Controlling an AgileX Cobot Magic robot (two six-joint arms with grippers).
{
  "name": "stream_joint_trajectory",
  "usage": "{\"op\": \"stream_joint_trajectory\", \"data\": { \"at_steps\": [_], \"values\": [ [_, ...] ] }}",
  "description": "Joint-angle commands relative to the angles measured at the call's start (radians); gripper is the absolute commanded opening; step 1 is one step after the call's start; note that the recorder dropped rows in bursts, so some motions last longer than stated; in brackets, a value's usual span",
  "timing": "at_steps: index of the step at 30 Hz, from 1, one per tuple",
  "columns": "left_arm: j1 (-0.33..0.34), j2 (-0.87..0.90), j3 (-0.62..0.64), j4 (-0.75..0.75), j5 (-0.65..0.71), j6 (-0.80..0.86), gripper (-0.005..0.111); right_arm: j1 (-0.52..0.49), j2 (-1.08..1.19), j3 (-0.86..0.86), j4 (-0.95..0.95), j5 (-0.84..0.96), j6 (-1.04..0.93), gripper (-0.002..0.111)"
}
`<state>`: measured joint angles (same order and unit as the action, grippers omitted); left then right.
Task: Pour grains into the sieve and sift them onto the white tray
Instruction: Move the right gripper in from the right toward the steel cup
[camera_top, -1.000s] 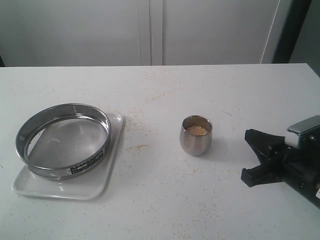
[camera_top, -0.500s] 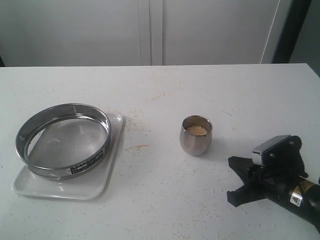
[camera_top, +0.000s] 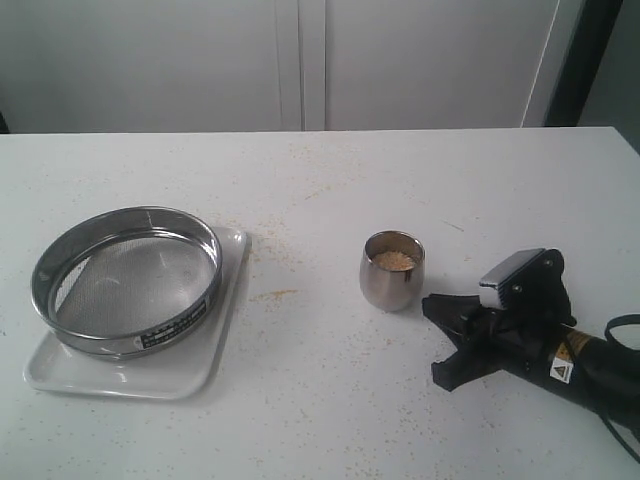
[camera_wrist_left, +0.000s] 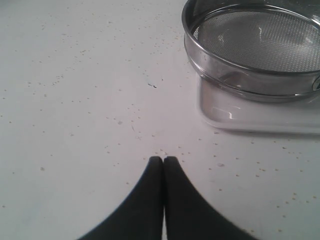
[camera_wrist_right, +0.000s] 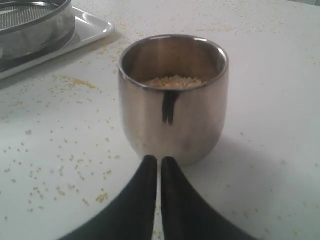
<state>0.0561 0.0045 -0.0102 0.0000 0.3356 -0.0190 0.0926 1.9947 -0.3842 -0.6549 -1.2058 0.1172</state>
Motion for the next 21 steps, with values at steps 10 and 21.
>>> {"op": "stream_joint_trajectory", "data": {
  "at_steps": [10,21],
  "values": [
    [0.002,-0.005,0.01,-0.006,0.013,-0.002,0.0,-0.003,0.002,-0.023,0.027,-0.015,0.057,0.105],
    [0.002,-0.005,0.01,-0.006,0.013,-0.002,0.0,-0.003,0.111,-0.152,-0.026,-0.015,0.066,0.105]
  ]
}}
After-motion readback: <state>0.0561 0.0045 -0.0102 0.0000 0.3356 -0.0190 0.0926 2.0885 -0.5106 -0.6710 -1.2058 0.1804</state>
